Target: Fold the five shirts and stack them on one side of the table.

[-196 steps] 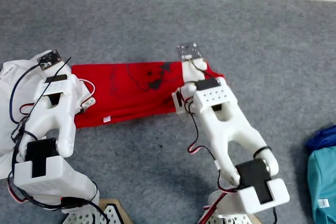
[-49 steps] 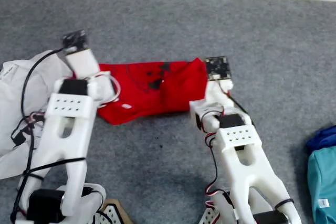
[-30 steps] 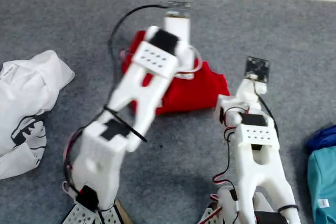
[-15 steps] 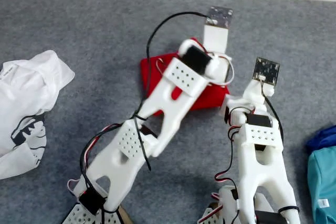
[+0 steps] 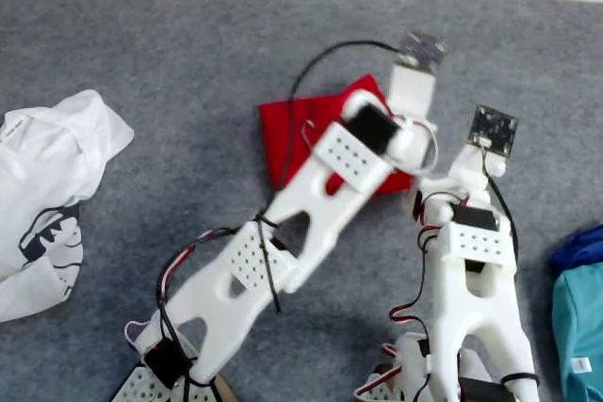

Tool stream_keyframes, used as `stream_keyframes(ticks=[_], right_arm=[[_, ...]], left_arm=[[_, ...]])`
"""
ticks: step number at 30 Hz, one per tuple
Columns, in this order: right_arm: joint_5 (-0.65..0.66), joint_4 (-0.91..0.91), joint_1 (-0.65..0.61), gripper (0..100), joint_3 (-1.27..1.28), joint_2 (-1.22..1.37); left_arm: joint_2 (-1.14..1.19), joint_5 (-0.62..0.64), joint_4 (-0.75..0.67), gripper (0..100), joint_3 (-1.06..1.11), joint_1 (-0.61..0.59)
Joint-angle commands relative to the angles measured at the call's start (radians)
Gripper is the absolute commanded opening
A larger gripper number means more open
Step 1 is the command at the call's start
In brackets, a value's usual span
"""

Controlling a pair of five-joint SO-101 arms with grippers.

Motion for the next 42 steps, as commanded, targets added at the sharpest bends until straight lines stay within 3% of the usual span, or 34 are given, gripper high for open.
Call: stream_keyframes(ticks=[1, 7, 14, 17, 31, 36, 42], right_arm=[[-0.012, -0.015, 0.019, 5.1, -0.018, -0.038], [-0.012, -0.015, 0.019, 5.1, -0.018, -0.038], [-0.012, -0.015, 0.024, 5.1, -0.018, -0.038], [-0.014, -0.01, 0.044, 5.1, -0.031, -0.038], [-0.071, -0.01, 0.071, 5.1, -0.047, -0.038], [-0.107, -0.01, 0.024, 5.1, -0.074, -0.038], [0.0, 0.031, -0.104, 5.4, -0.162, -0.031]], left_arm=[[-0.007, -0.094, -0.015, 1, -0.044, 0.065], [-0.005, -0.095, -0.012, 4, -0.044, 0.064], [-0.012, -0.1, 0.021, 37, -0.045, 0.094], [-0.015, -0.095, 0.026, 45, -0.051, 0.093], [-0.282, -0.095, 0.11, 46, -0.093, 0.068], [-0.323, -0.095, 0.114, 46, -0.091, -0.097], [-0.326, -0.094, 0.121, 46, -0.081, -0.361]])
